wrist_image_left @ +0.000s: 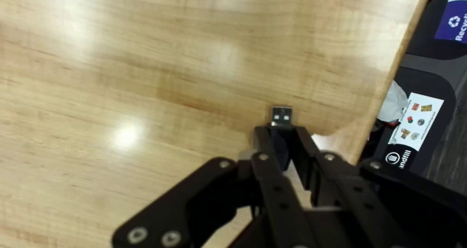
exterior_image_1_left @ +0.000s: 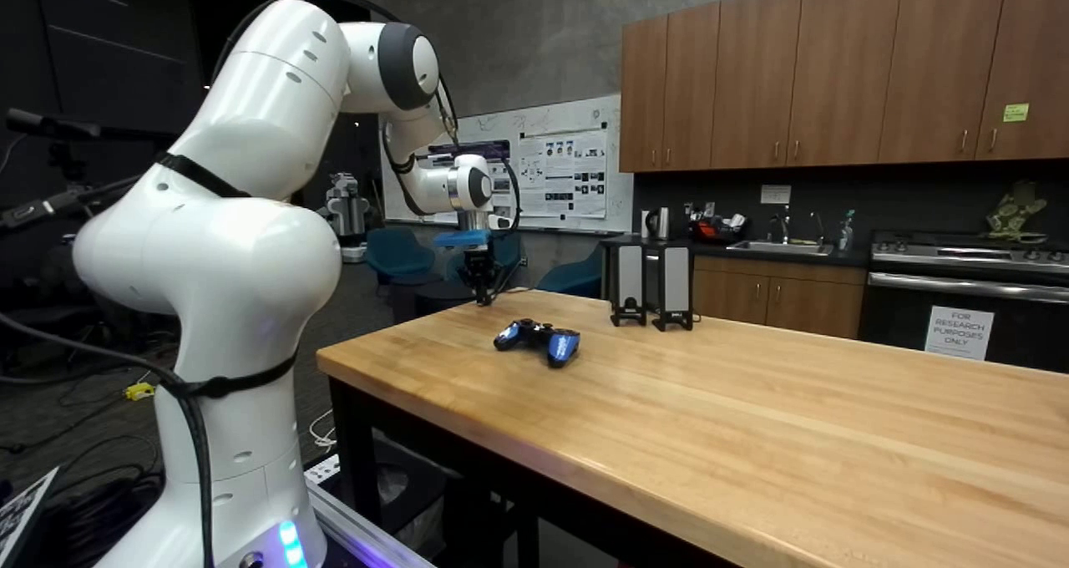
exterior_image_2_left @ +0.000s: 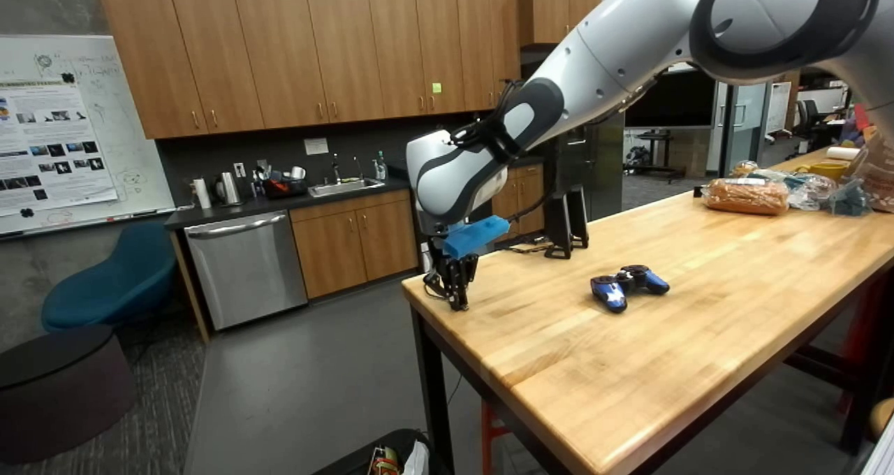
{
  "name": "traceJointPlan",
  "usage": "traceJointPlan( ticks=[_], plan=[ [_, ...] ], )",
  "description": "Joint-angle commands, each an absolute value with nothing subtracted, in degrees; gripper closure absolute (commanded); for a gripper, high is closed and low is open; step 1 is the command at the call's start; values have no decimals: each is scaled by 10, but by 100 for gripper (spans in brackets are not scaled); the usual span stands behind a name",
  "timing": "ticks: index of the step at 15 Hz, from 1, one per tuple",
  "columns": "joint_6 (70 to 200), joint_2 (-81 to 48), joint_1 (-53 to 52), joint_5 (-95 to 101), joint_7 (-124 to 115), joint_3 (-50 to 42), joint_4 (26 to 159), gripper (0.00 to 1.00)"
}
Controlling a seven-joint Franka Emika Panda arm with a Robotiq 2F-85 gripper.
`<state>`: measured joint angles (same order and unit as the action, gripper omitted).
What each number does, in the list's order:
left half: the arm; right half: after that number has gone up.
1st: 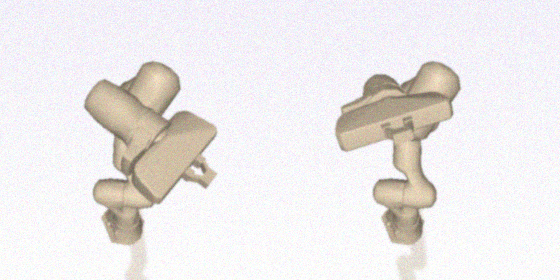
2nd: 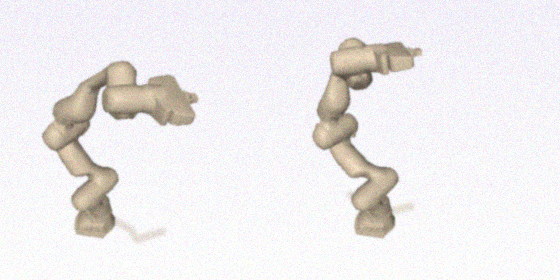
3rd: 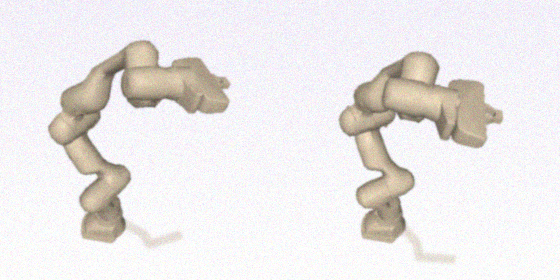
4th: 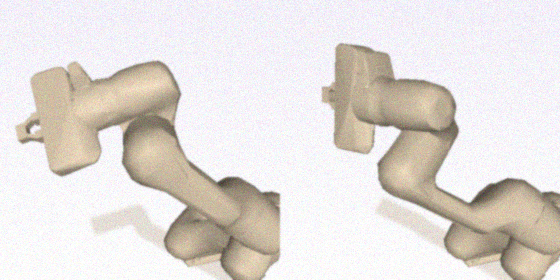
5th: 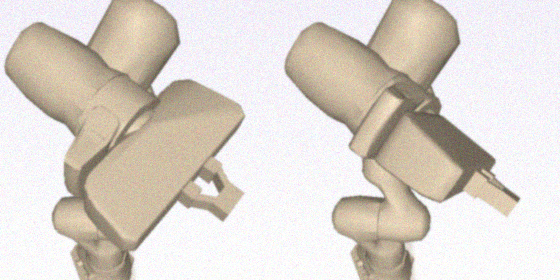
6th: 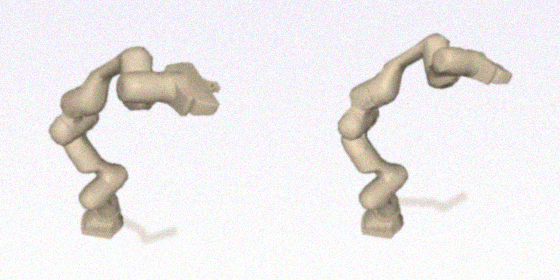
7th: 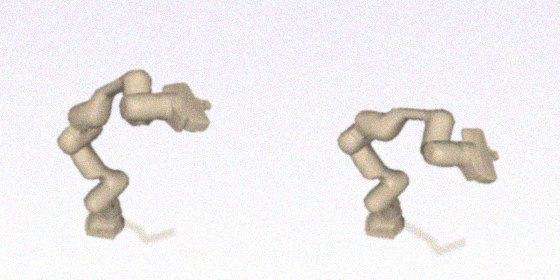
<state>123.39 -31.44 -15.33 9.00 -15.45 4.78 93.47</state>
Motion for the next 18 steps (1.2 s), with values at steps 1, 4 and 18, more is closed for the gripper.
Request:
traceJointPlan(
  ticks=[1, 4, 18],
  plan=[
    [1258, -232, -139, 83, -126, 50, 1047, 95],
    [1268, -181, -132, 87, -127, 48, 1123, 95],
    [1368, 123, -81, 56, -143, 55, 1497, 95]
  ],
)
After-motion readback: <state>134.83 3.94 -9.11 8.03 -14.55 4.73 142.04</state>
